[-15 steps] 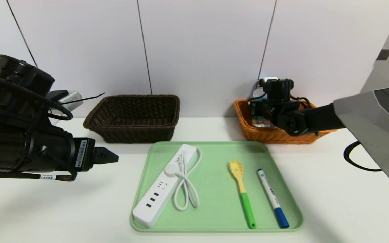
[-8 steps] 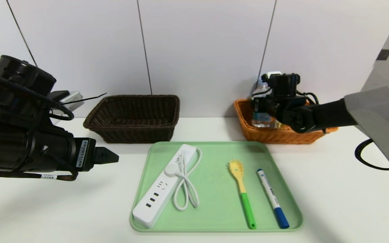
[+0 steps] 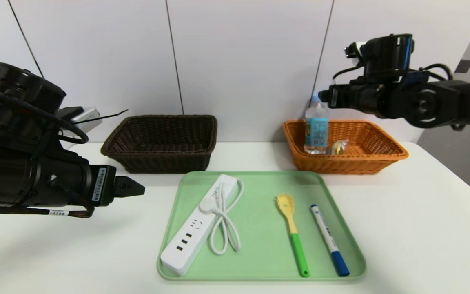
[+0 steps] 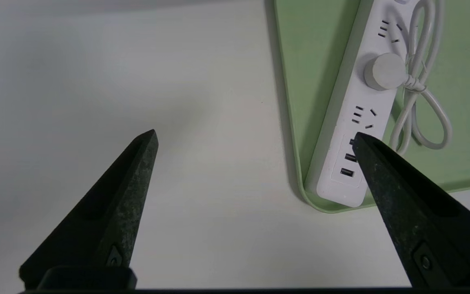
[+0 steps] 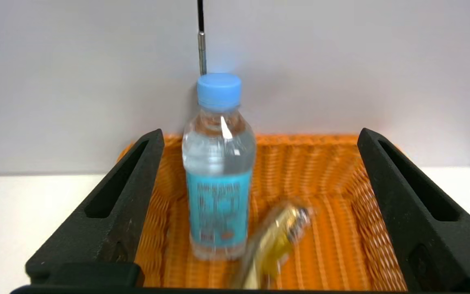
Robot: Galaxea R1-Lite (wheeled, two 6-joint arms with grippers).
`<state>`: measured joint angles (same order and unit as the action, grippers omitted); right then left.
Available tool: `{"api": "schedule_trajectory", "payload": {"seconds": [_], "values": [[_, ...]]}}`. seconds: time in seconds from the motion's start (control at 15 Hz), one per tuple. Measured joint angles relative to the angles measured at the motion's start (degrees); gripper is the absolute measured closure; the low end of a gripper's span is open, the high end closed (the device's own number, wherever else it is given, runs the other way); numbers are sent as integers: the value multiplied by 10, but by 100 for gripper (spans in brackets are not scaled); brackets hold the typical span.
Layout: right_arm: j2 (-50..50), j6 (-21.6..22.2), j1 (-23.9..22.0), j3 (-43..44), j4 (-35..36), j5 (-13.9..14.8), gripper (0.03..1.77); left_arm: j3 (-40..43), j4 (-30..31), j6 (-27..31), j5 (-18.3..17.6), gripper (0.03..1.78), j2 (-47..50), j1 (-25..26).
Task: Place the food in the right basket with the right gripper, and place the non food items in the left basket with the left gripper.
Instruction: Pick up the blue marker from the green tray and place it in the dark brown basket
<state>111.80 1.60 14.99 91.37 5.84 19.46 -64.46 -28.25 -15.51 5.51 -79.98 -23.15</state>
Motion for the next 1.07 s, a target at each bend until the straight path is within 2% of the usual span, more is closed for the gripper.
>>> {"api": "schedule_trajectory", "payload": {"seconds": [0.2,0.33,0.73,0.87,1.0,1.07], "values": [[-70,35,8,7,-153,0,14,-9,0,-4,0,12,0,-22],[-100,74,21,24,-270,-6,13,-12,0,-18,0,12,0,-34],[-99,223,78,120,-658,-79,11,-6,0,-24,1,12,12,-40],[-87,246,105,130,-725,-111,11,-3,0,-25,0,12,17,-40],[-80,243,125,122,-732,-153,11,-1,-1,-31,0,12,23,-40],[-74,246,134,118,-732,-159,11,0,-1,-32,1,12,25,-40]]}}
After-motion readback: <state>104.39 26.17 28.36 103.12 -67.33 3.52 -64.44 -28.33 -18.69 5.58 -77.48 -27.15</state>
